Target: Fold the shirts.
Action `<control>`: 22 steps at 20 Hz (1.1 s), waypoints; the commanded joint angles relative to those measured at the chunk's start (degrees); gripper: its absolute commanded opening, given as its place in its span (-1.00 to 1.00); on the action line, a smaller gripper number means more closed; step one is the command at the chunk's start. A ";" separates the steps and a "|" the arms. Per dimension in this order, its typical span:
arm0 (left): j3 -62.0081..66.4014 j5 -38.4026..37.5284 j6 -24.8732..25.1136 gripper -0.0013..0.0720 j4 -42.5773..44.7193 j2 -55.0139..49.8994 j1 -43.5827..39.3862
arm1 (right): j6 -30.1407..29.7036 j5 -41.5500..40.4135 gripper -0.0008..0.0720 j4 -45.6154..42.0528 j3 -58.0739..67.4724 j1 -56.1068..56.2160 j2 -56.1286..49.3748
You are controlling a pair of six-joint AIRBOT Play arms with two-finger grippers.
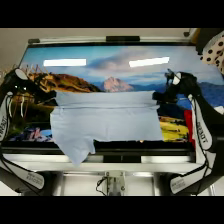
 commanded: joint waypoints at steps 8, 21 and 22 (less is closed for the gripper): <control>-2.29 -1.57 -3.93 -0.28 -0.09 -0.42 -0.46 | 1.09 1.86 0.20 1.99 0.09 0.04 -0.76; -53.40 1.60 3.10 0.67 -2.80 38.66 10.67 | -7.15 19.93 0.32 -2.71 -4.96 -11.04 18.82; -59.36 3.96 4.28 0.67 -4.70 42.64 11.76 | -7.61 20.22 0.32 -2.62 -5.44 -10.93 19.12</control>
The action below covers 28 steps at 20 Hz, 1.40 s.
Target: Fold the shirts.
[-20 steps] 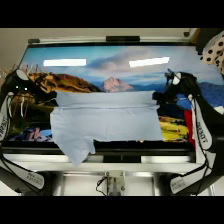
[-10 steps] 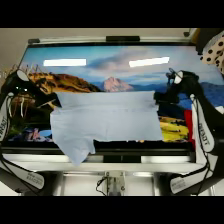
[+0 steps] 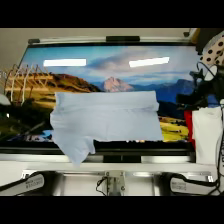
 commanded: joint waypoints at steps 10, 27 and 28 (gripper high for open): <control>-26.12 13.68 2.73 0.44 -8.83 13.14 1.51 | -2.16 2.05 0.32 3.19 -2.10 -1.25 2.45; -26.05 18.34 0.85 -0.86 -10.69 11.63 -6.12 | -8.17 -10.51 0.79 21.33 -34.40 -6.36 2.45; -26.05 18.34 0.85 -0.86 -10.69 12.24 -6.12 | -8.13 -11.85 0.79 21.20 -35.15 -5.90 2.45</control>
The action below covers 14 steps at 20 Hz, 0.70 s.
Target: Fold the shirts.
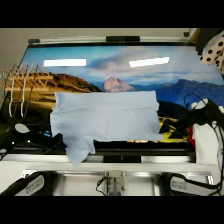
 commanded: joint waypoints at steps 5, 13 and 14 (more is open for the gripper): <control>1.05 -2.05 0.20 -0.86 -0.59 3.76 0.04 | 1.62 -12.72 0.31 2.54 -5.33 5.16 0.00; 13.70 -6.12 4.61 -0.86 -0.39 4.20 0.55 | 1.99 -13.68 -0.80 1.97 -2.12 10.19 4.76; 17.14 -6.84 4.90 -0.87 -0.42 4.17 0.76 | 2.01 -13.73 -0.80 1.29 -0.39 10.21 6.40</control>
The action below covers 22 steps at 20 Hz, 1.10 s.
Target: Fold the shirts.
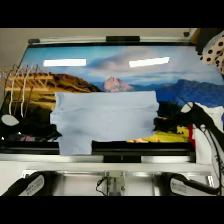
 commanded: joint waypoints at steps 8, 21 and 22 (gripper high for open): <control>30.05 -2.69 1.99 -0.86 -1.86 -18.36 -0.76 | 2.23 -4.31 -0.80 1.22 24.06 0.74 -6.60; 47.08 -3.48 -0.24 0.19 -4.37 -42.23 -1.44 | 1.38 -4.26 0.78 -0.24 37.46 4.57 -22.84; 47.08 -3.74 -0.04 0.62 -4.44 -42.34 -1.49 | 1.31 -1.92 0.78 -1.62 37.46 4.09 -21.88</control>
